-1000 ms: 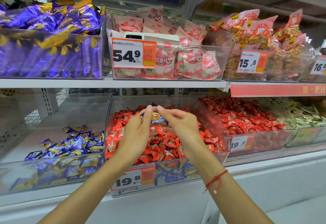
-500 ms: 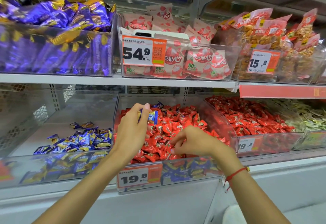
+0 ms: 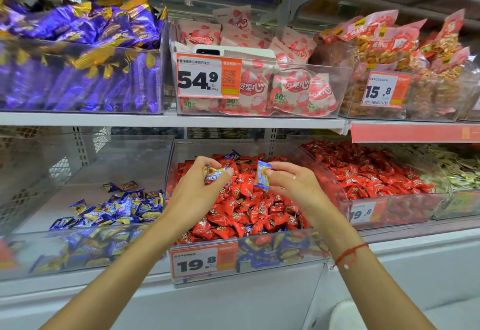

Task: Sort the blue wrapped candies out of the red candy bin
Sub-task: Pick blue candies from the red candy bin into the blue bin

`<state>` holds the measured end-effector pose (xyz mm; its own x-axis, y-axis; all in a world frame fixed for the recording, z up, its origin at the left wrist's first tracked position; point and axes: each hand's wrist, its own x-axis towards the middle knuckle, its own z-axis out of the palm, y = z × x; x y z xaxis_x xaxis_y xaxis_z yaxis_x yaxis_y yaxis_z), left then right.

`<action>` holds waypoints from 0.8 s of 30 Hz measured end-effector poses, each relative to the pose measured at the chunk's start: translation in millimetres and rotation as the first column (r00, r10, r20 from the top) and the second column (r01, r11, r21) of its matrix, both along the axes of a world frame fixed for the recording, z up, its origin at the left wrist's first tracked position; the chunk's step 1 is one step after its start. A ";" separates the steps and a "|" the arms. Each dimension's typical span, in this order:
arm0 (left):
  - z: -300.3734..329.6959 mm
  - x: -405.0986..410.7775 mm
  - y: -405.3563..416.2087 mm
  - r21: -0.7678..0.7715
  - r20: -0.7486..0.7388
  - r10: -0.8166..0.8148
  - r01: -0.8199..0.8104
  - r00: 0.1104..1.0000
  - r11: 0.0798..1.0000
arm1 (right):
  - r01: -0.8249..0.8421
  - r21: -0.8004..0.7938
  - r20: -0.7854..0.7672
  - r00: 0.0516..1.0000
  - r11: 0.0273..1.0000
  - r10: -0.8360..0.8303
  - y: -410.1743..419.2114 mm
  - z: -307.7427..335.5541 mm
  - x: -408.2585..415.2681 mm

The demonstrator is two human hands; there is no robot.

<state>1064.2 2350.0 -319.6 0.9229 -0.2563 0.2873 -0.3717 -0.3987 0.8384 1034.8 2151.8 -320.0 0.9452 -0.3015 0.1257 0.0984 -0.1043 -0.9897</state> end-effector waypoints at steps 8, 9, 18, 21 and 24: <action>12.2 -4.2 -4.7 -0.253 0.051 0.041 -0.026 0.998 0.967 | -0.291 0.212 0.136 0.954 0.933 0.266 54.2 18.2 -8.8; 12.6 -2.5 -0.8 -0.271 0.097 0.067 -0.039 0.993 0.962 | -0.330 0.223 0.144 0.942 0.917 0.304 56.5 19.0 -8.7; -8.0 31.9 85.1 -0.041 0.290 0.587 -0.603 0.756 0.797 | -0.159 -0.500 -0.083 0.987 0.851 0.136 8.9 20.1 -7.3; -32.7 45.6 103.5 0.215 0.229 0.482 -0.526 0.846 0.823 | -0.166 -0.562 -0.143 0.984 0.811 0.102 -8.4 15.1 -8.3; -43.4 50.6 102.9 0.303 0.126 0.347 -0.369 0.929 0.879 | -0.211 -0.639 -0.200 0.974 0.740 0.105 -21.2 14.2 -11.4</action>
